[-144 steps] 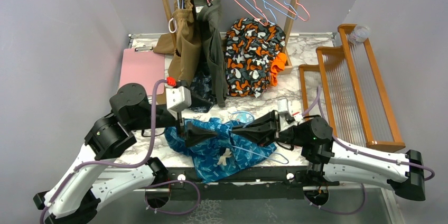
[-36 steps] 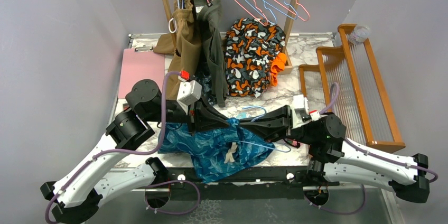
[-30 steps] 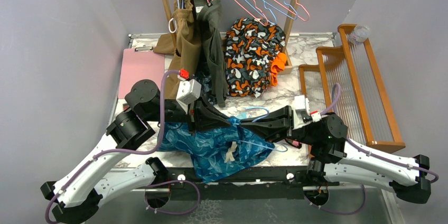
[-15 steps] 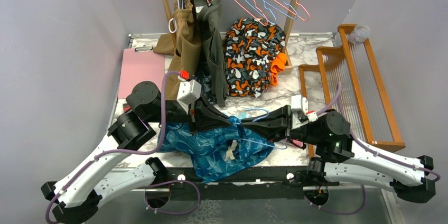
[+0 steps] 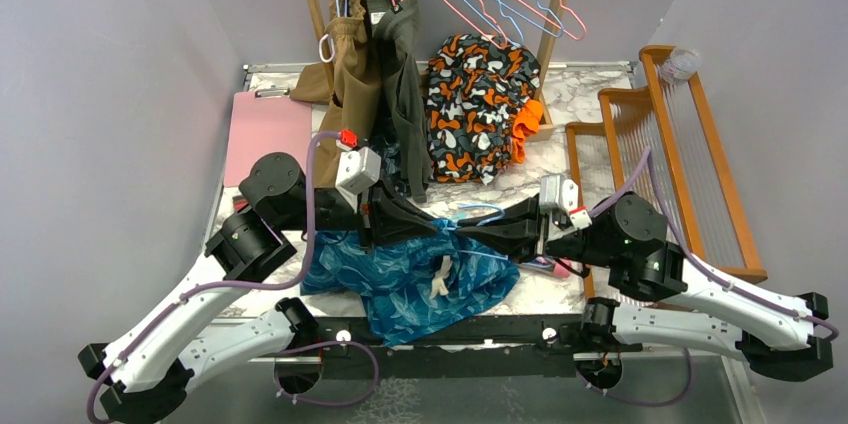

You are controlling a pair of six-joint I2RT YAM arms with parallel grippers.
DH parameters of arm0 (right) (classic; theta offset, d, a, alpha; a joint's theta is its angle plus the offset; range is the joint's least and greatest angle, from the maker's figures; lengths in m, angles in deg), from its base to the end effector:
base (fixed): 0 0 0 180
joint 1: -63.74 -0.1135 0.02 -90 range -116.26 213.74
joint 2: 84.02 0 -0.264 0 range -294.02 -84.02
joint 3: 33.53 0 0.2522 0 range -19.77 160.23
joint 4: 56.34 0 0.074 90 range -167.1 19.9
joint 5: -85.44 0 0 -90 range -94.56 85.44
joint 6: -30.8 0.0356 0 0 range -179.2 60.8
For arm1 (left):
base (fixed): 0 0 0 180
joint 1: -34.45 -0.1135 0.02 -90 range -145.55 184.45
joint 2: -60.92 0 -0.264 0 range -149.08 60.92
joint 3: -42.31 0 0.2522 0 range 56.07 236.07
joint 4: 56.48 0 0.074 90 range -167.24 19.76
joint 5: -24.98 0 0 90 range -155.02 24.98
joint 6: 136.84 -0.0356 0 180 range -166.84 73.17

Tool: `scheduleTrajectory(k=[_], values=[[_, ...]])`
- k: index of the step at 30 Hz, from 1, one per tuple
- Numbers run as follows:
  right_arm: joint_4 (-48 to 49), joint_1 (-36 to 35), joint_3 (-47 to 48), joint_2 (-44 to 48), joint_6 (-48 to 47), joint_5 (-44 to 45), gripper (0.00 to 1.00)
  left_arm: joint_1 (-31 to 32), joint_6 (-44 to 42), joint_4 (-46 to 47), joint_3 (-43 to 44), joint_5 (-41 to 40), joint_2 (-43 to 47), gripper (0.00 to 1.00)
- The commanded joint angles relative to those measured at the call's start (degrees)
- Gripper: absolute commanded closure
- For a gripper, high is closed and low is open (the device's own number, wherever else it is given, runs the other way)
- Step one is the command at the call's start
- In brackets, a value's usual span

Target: Place the shorts on the hanger

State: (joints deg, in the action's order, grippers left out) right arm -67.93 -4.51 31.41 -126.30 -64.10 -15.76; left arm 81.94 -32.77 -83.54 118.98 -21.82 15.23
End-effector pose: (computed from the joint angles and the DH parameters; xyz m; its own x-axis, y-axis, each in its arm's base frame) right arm 0.0545 0.1552 0.4092 0.1547 0.1618 -0.9746 -0.9721 0.2010 -0.1210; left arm 0.0844 -0.1282 0.4391 -0.1980 -0.0462 -0.9791 0.9801 -0.0228 -0.1971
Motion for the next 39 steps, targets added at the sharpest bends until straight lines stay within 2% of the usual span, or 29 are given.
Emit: scheduleTrajectory(k=[1, 16, 26, 29, 34, 39], values=[[-10.0, 0.0, 0.7, -2.1, -3.8, 3.9, 0.99, -0.1, 1.4, 6.9, 1.5, -2.8, -0.3, 1.00], [-5.8, 0.0, -1.0, -5.6, -1.9, -1.0, 0.99, -0.1, 2.8, 7.7, 0.6, -1.3, -5.5, 0.97], [-2.2, 0.0, -2.8, -4.6, 0.0, -3.9, 0.99, 0.0, 3.1, 8.8, -0.2, -3.1, -6.1, 1.00], [3.2, 0.0, -5.0, -3.6, 2.6, -5.2, 0.99, 0.0, 5.1, 11.9, 0.3, -2.8, -7.0, 1.00], [17.8, 0.0, -11.1, -2.9, 8.7, -5.7, 0.99, 0.3, 10.1, 18.6, 1.7, -1.7, -9.5, 1.00], [29.6, 0.0, -14.3, -5.2, 13.8, -6.7, 0.99, 0.6, 11.9, 20.2, 4.2, -2.1, -11.9, 1.00]])
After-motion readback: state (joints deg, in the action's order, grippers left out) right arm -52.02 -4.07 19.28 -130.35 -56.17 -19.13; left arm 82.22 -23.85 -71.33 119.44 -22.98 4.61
